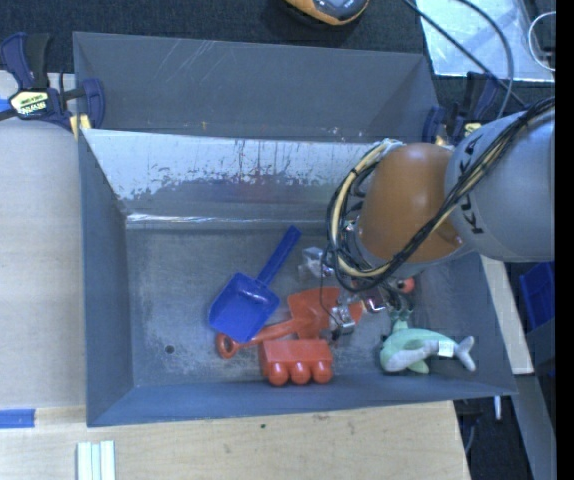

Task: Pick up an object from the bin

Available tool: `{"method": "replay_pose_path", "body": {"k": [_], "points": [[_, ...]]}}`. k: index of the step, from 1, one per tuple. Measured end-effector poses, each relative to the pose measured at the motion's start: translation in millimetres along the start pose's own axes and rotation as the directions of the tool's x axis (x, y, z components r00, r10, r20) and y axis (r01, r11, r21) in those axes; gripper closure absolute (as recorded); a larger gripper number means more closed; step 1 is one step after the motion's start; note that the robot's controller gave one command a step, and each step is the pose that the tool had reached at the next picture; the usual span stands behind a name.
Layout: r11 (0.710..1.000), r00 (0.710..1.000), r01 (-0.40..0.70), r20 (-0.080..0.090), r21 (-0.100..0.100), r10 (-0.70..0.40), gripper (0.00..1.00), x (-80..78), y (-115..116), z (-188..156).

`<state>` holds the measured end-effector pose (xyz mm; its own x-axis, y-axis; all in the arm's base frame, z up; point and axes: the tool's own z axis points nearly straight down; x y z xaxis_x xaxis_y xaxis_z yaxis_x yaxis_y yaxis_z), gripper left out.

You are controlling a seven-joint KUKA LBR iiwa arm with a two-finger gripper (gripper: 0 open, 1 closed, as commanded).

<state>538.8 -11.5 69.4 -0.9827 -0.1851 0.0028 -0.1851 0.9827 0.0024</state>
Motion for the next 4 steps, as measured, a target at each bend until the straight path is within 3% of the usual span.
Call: {"method": "replay_pose_path", "body": {"k": [1, 2, 4], "points": [[0.866, 0.866, 0.499, 0.009, 0.01, -0.499, 0.0, 4.2, -3.3, -1.2], [1.0, 1.0, -0.001, 0.005, 0.0, 0.001, 1.0, -1.1, -0.4, -0.8], [1.0, 1.0, 0.0, -0.001, -0.001, 0.0, 1.0, 0.9, -0.1, -9.7]]}}
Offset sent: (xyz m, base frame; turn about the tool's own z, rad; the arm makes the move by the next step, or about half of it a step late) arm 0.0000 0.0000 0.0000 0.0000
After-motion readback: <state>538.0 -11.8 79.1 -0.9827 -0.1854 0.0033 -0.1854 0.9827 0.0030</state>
